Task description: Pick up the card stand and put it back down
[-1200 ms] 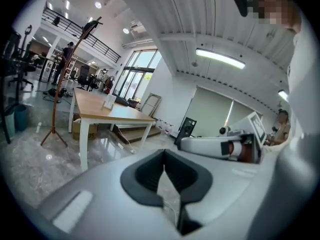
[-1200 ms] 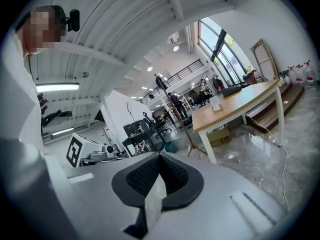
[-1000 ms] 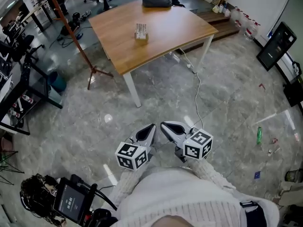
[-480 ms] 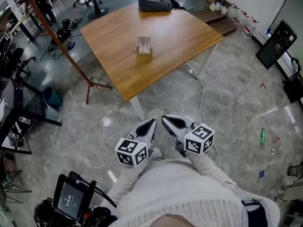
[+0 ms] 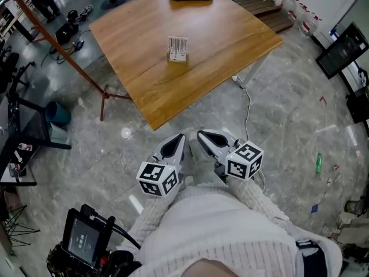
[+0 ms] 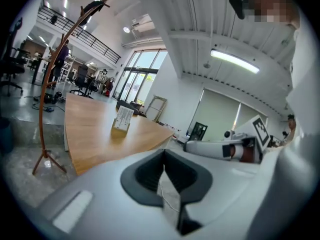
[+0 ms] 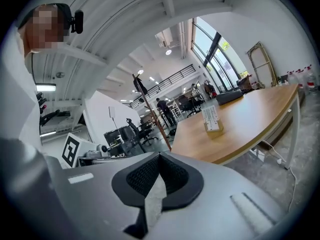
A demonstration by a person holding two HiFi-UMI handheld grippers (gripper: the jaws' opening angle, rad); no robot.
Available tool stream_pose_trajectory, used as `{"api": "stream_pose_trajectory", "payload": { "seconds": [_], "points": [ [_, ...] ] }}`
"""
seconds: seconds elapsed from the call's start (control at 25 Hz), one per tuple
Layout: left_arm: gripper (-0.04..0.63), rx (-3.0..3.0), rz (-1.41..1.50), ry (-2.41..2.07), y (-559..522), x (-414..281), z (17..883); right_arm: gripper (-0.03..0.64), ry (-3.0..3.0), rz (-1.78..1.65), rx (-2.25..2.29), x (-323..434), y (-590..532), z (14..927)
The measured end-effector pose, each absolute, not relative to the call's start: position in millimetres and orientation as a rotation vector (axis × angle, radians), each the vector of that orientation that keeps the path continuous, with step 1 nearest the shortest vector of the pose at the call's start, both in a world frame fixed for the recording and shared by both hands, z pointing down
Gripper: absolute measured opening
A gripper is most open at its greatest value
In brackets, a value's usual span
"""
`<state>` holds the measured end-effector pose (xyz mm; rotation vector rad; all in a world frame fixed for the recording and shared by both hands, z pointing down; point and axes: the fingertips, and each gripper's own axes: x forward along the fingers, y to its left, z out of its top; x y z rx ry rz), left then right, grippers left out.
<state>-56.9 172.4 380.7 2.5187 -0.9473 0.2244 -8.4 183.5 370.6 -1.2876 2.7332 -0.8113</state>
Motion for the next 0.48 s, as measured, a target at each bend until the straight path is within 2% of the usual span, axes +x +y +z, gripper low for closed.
{"api": "stream_pose_trajectory", "payload": {
  "seconds": [0.48],
  "points": [
    [0.009, 2.487, 0.217, -1.026, 19.3, -16.7, 376.6, 0.000, 2.794, -0.781, -1.159, 32.6, 24.4, 356.7]
  ]
}}
